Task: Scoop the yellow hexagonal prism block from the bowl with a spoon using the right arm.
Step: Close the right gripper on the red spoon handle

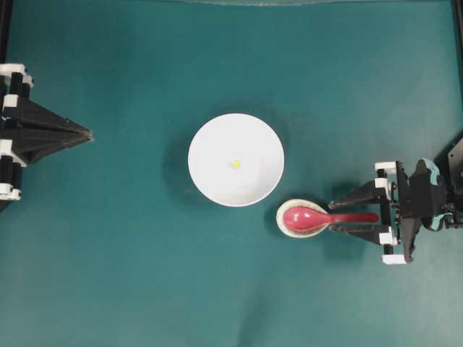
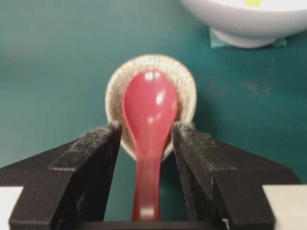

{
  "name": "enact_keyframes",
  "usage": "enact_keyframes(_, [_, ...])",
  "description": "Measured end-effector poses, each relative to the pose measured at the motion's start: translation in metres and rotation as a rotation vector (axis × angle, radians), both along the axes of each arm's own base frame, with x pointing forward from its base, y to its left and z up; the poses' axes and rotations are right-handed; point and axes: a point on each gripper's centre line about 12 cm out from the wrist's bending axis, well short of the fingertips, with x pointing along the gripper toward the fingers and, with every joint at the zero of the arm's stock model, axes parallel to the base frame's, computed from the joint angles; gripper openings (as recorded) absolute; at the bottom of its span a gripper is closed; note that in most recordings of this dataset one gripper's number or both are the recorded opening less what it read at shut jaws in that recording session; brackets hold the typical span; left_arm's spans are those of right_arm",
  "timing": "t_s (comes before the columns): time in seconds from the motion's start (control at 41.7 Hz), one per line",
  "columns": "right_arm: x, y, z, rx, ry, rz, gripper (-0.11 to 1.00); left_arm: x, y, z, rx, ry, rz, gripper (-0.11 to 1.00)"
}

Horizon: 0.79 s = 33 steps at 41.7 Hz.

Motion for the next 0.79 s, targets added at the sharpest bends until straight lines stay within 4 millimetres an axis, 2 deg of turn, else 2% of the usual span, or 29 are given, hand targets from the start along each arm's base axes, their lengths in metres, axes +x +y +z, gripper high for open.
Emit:
enact_keyframes(0.455, [-0.006,-0.002,-0.014,-0.022,0.080,0.000,0.52,0.000,0.000,0.000,0.002,-0.002,0.000,0.03])
enact_keyframes(0.791, [-0.007,-0.002,-0.016,0.003,0.096,-0.008,0.52,0.000,0.000,0.000,0.000,-0.003,0.000,0.03])
